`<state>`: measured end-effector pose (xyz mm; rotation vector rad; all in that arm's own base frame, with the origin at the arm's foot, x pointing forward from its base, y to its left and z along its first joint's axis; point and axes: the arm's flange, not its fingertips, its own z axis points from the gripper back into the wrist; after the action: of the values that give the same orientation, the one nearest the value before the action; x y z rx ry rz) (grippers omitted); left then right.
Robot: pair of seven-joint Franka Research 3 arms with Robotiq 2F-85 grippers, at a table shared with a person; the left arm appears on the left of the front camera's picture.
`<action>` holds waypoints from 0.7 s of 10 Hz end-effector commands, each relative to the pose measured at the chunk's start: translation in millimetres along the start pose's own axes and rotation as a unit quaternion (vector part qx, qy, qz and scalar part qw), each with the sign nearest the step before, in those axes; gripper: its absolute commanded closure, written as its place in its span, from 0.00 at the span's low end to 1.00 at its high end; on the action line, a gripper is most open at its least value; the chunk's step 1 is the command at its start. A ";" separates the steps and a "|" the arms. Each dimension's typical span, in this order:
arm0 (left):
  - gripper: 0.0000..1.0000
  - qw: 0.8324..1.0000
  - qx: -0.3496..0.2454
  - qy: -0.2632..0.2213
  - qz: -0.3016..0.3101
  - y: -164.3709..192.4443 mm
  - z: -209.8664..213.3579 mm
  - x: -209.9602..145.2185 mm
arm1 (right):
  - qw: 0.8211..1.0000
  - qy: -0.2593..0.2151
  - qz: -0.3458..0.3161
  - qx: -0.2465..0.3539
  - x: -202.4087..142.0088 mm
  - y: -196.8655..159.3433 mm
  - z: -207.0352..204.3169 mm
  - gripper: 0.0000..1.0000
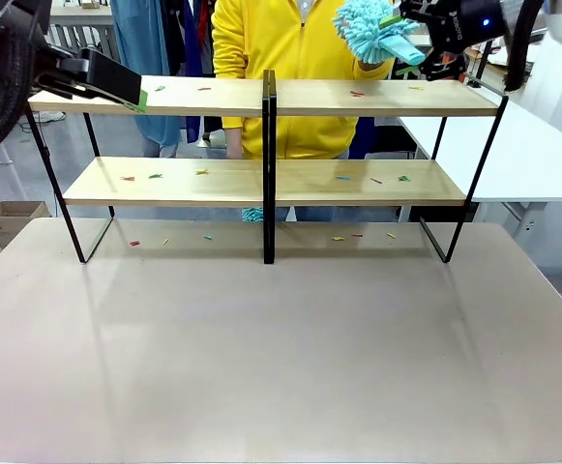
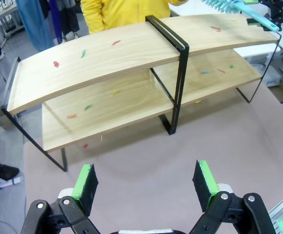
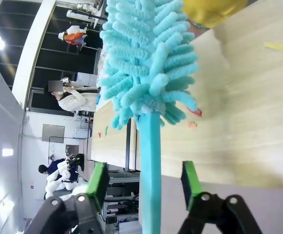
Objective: Clean the shelves.
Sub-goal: Pick up the Duster when the human hands it over.
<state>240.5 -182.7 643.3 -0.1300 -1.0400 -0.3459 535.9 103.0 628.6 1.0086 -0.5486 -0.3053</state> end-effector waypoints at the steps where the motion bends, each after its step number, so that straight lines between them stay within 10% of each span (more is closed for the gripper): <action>1: 0.00 1.000 0.001 -0.001 0.000 0.4 0.8 -1.5 | 1.000 0.002 0.011 0.021 -1.9 -5.4 1.5 0.63; 2: 0.00 1.000 0.001 -0.001 0.000 0.4 0.8 -1.5 | 1.000 0.000 0.011 0.022 -2.0 -6.0 2.2 1.00; 7: 0.00 1.000 0.001 -0.001 0.000 0.4 0.8 -1.5 | 1.000 -0.005 0.009 0.024 -1.4 -8.5 7.1 1.00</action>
<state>240.5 -182.7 643.3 -0.1300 -1.0400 -0.3459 536.6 97.1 628.7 1.0175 -0.5565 -0.3159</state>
